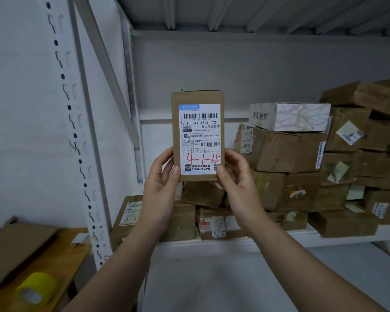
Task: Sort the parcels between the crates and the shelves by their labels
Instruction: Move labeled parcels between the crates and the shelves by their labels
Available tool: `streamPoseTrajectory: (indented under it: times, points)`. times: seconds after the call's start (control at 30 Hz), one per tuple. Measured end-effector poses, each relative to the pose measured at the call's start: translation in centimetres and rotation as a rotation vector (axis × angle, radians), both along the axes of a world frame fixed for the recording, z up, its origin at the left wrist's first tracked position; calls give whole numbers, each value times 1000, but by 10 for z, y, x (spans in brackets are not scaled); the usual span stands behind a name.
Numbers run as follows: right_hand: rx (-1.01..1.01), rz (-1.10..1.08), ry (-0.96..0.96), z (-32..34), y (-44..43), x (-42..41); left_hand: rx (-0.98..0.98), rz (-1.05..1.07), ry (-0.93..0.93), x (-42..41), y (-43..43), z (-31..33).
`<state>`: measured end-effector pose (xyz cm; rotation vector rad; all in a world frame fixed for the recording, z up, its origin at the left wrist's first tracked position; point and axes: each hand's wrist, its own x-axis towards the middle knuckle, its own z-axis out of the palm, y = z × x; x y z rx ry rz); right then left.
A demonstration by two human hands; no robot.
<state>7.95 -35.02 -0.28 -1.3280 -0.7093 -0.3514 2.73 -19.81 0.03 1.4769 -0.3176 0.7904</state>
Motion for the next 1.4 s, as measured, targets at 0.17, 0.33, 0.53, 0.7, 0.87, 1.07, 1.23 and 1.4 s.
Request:
streamPoseTrajectory:
  times: [0.17, 0.33, 0.53, 0.7, 0.87, 1.07, 1.23, 1.4]
  points:
    - [9, 12, -40, 0, 0, -4, -5, -10, -24, -4, 2, 1]
    - [9, 26, -55, 1, 2, -8, 0, 19, -42, -7, 2, 0]
    - [-73, 20, -107, 6, 12, -20, 72, 110, -101, -23, 9, 0]
    - [-184, 176, -119, -2, 37, -36, 438, 347, -53, -59, 44, -8]
    - [-236, 247, -110, -21, 84, -50, 830, 623, 52, -84, 93, -15]
    - [-213, 200, 49, -52, 126, -46, 1022, 726, 207, -73, 116, -26]
    - [-228, 64, 78, -64, 143, -32, 1237, 806, 313, -50, 125, -34]
    - [-573, -237, 5, -80, 151, -19, 1677, 813, 327, -34, 135, -51]
